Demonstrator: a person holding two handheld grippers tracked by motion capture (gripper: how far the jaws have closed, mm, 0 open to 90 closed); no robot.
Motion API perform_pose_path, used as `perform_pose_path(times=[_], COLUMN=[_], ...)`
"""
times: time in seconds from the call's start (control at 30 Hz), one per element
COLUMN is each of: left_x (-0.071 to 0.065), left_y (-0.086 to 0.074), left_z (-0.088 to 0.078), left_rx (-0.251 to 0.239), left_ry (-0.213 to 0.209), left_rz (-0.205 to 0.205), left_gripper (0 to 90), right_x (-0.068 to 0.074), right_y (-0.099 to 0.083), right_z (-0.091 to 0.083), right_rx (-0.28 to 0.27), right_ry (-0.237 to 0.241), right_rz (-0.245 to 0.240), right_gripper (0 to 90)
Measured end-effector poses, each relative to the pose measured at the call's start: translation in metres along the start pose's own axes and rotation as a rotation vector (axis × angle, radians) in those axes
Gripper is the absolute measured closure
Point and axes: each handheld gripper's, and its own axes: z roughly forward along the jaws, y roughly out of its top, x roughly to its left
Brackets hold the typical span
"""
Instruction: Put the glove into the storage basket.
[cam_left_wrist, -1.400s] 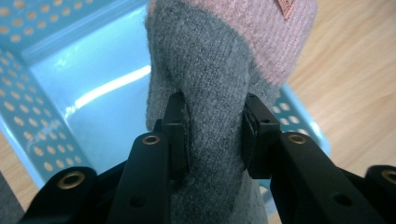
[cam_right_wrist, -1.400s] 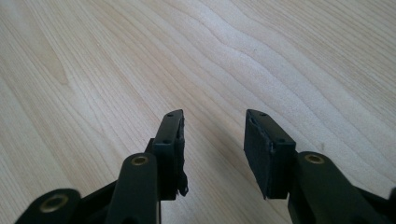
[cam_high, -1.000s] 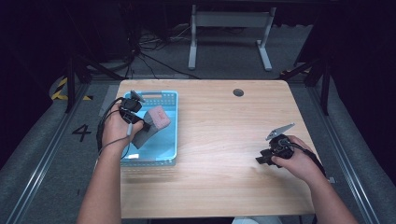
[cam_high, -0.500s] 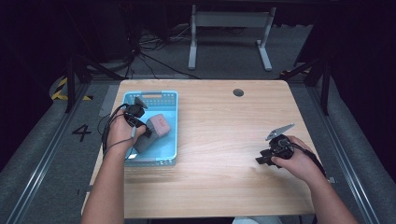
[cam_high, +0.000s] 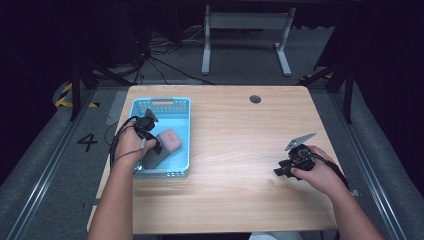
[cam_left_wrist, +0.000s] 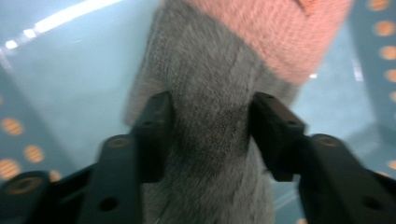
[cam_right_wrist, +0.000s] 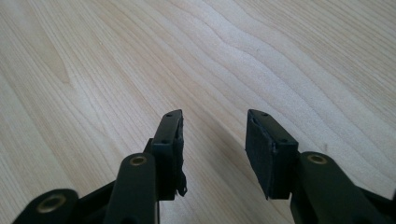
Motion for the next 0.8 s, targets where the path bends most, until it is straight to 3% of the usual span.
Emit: perform_pose_path(times=[0.13, 0.37, 0.5, 0.63, 0.8], left_x=[-0.001, -0.017, -0.03, -0.046, -0.068], left_y=[-0.001, -0.004, -0.007, -0.015, -0.029], left_z=[-0.002, -0.021, -0.036, -0.051, -0.07], left_rx=[-0.007, -0.089, -0.118, -0.162, -0.215], left_ry=[0.036, 0.049, 0.06, 0.027, 0.021], left_rz=[-0.009, 0.023, 0.055, 0.097, 0.181], left_gripper=[38.2, 36.8, 36.4, 36.0, 36.0], right_x=[0.0, 0.0, 0.0, 0.0, -0.001], right_y=[0.0, -0.001, -0.001, -0.002, -0.003], right_z=[0.0, -0.001, -0.002, -0.003, -0.005], right_rx=[-0.002, -0.005, -0.009, -0.012, -0.017], right_ry=[-0.001, -0.004, -0.008, -0.007, -0.01], right_rz=[0.002, 0.006, 0.009, 0.013, 0.019], right_gripper=[57.1, 56.4, 56.1, 56.0, 55.9])
